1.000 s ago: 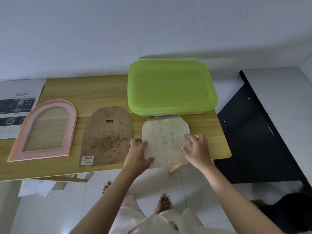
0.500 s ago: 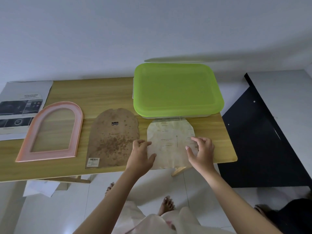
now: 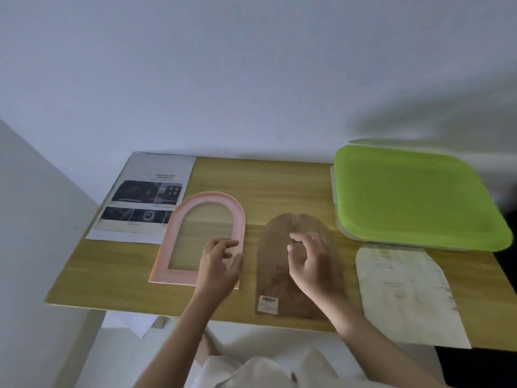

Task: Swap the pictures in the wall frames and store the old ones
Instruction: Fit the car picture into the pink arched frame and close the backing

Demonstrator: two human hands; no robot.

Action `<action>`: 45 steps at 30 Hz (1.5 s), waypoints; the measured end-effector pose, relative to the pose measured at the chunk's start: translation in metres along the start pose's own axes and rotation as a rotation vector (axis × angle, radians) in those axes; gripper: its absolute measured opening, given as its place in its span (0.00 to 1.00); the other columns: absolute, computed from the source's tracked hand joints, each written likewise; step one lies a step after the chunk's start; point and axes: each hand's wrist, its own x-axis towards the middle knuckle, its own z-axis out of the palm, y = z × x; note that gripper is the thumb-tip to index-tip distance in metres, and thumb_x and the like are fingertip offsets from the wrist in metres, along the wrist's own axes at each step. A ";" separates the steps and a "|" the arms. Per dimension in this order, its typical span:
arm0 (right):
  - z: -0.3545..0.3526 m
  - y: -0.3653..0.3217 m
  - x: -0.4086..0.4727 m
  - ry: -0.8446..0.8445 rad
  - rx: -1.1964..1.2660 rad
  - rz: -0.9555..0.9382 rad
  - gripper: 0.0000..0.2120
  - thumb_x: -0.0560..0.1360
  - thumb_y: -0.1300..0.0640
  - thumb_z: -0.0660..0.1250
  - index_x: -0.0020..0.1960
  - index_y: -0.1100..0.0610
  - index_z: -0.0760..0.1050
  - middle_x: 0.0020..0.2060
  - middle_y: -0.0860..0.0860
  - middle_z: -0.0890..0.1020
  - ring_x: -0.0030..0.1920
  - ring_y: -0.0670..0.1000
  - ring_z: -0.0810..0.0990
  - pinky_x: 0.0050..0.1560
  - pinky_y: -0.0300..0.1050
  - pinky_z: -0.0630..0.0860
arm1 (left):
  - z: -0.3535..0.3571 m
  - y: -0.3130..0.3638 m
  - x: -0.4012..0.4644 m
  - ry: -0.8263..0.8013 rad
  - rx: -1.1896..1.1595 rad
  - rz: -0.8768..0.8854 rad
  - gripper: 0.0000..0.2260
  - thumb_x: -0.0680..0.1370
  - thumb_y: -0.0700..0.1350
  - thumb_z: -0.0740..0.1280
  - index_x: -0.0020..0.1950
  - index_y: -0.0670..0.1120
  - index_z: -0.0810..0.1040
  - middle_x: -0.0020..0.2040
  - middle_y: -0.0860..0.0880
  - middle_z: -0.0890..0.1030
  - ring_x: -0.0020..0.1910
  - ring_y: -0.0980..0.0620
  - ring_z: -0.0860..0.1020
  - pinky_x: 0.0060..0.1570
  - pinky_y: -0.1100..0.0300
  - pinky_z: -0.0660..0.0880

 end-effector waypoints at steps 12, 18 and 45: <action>0.195 -0.161 0.093 -0.354 0.019 -0.055 0.14 0.74 0.56 0.66 0.60 0.55 0.74 0.55 0.51 0.79 0.60 0.53 0.73 0.62 0.48 0.67 | -0.193 -0.151 0.091 0.160 0.180 -0.325 0.16 0.74 0.47 0.69 0.60 0.47 0.75 0.61 0.45 0.72 0.60 0.45 0.71 0.58 0.51 0.71; 0.270 -0.179 0.158 -0.511 -0.135 -0.013 0.24 0.73 0.48 0.68 0.66 0.53 0.68 0.64 0.51 0.73 0.65 0.54 0.69 0.64 0.52 0.67 | -0.218 -0.187 0.129 0.101 0.295 -0.368 0.27 0.71 0.56 0.71 0.65 0.46 0.71 0.61 0.45 0.69 0.64 0.46 0.65 0.52 0.54 0.69; 0.277 -0.194 0.145 -0.666 0.342 0.238 0.18 0.71 0.65 0.68 0.57 0.48 0.77 0.53 0.46 0.81 0.52 0.48 0.81 0.51 0.44 0.80 | -0.218 -0.201 0.140 0.062 0.465 -0.353 0.26 0.69 0.59 0.70 0.61 0.46 0.72 0.59 0.45 0.67 0.60 0.44 0.68 0.56 0.48 0.71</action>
